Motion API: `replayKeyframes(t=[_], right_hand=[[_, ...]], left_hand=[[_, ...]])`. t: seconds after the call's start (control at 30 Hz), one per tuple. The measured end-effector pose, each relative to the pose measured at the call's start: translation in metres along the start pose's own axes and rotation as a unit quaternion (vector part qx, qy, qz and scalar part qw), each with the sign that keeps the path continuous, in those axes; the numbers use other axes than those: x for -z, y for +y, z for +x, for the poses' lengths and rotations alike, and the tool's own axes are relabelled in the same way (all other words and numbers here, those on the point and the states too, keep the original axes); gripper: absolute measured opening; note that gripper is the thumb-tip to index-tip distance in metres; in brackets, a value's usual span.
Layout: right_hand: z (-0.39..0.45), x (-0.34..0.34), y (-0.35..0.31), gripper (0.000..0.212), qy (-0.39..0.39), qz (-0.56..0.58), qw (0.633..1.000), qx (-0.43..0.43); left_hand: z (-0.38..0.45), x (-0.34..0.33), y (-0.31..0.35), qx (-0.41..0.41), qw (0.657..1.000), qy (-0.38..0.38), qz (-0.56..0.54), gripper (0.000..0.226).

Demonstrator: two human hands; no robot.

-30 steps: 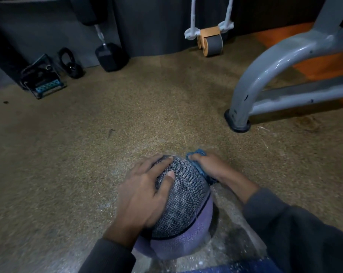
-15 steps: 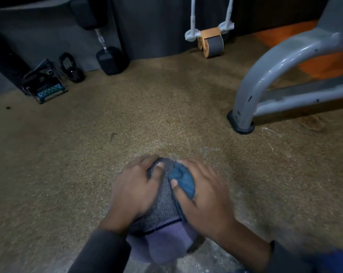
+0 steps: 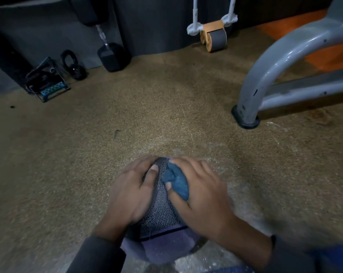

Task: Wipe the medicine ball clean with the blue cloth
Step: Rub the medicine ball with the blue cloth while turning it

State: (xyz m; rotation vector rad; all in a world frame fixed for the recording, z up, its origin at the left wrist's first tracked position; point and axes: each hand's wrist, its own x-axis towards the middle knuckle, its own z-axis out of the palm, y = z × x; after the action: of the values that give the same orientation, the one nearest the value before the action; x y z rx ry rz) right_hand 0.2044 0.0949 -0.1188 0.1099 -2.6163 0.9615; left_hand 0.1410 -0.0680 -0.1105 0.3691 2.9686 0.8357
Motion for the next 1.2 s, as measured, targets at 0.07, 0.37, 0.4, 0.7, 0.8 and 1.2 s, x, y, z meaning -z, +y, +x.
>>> replayKeyframes(t=[0.07,0.37,0.4,0.7,0.8,1.2], right_hand=[[0.026,-0.008,0.021,0.040,-0.065,0.042,0.993,-0.086],[-0.008,0.002,-0.018,0.054,-0.028,-0.038,0.999,-0.010],[-0.007,0.001,-0.018,0.053,-0.019,-0.037,0.999,0.005],[0.055,-0.016,0.046,0.023,-0.125,0.127,0.947,-0.267],[0.013,-0.009,0.013,0.047,-0.023,0.008,0.994,-0.107],[0.024,-0.012,0.026,0.034,-0.081,0.037,0.981,-0.170]], left_hand=[[-0.003,0.001,-0.003,-0.010,1.000,0.001,-0.014,0.061],[-0.009,0.000,-0.002,-0.006,1.000,0.015,0.006,0.064],[-0.009,0.001,-0.003,-0.010,1.000,0.012,0.002,0.063],[-0.008,-0.003,0.005,-0.001,1.000,0.031,0.003,0.060],[-0.001,-0.003,0.005,0.023,0.999,0.027,0.007,0.067],[-0.001,0.003,-0.002,0.018,0.998,0.030,-0.043,0.057]])
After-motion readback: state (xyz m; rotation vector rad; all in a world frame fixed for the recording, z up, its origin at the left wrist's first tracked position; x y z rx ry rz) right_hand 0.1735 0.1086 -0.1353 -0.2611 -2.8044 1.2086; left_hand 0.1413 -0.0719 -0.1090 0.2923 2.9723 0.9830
